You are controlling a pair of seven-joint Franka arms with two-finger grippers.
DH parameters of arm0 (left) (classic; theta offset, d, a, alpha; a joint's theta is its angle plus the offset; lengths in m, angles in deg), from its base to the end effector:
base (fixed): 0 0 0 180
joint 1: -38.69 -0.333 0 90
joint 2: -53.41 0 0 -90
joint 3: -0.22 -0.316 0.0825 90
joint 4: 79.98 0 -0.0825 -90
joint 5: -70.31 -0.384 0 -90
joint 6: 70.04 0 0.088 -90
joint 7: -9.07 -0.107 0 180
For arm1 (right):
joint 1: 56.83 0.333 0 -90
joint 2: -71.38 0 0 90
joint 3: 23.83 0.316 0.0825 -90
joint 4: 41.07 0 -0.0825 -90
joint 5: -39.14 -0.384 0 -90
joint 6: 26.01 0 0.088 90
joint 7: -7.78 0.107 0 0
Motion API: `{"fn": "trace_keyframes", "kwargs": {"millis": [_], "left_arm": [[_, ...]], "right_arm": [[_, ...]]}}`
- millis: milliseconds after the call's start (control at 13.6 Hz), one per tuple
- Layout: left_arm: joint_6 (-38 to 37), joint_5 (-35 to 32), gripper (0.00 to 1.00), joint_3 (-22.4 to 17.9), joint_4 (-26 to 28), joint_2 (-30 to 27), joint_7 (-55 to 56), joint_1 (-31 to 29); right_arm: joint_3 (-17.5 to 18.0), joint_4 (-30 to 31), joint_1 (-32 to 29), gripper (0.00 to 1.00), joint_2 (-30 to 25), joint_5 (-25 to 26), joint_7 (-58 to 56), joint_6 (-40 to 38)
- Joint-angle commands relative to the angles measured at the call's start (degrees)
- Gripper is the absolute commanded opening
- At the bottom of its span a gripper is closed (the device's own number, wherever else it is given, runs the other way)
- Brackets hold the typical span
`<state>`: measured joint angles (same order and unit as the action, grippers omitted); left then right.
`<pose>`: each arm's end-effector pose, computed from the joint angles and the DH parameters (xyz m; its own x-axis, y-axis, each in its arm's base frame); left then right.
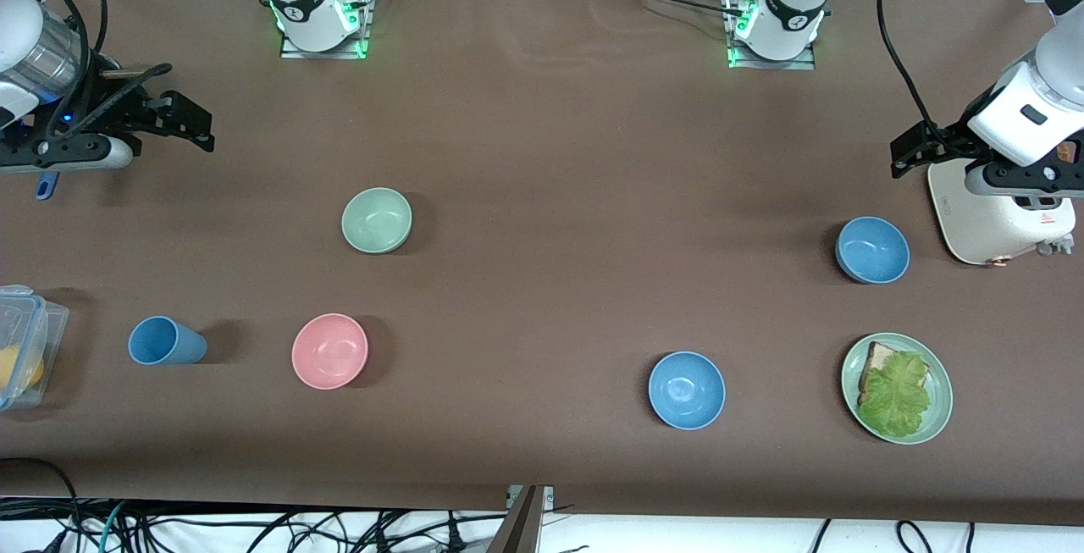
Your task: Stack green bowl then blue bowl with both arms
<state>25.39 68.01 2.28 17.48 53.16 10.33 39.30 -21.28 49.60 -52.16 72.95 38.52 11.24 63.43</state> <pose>0.5567 -0.0221 0.5734 0.9991 -0.0284 -0.0303 -0.0296 -0.9987 -0.0406 0.5562 0.0713 0.6029 0.9966 0.0656 -0.0495 0.0652 -0.9978 -0.0091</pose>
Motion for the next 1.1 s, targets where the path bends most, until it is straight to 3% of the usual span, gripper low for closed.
{"fn": "trace_keyframes", "kwargs": {"millis": [0, 1029], "left_arm": [[-0.4, -1.1, 1.0, 0.1, -1.4, 0.6, -0.1, -0.3], [-1.6, -0.3, 1.0, 0.8, -2.8, 0.8, -0.6, -0.2]], "right_arm": [[0.9, -1.4, -0.8, 0.99, 0.5, 0.8, -0.7, -0.9], [0.7, -2.1, -0.9, 0.99, 0.8, 0.7, -0.6, -0.1]]}}
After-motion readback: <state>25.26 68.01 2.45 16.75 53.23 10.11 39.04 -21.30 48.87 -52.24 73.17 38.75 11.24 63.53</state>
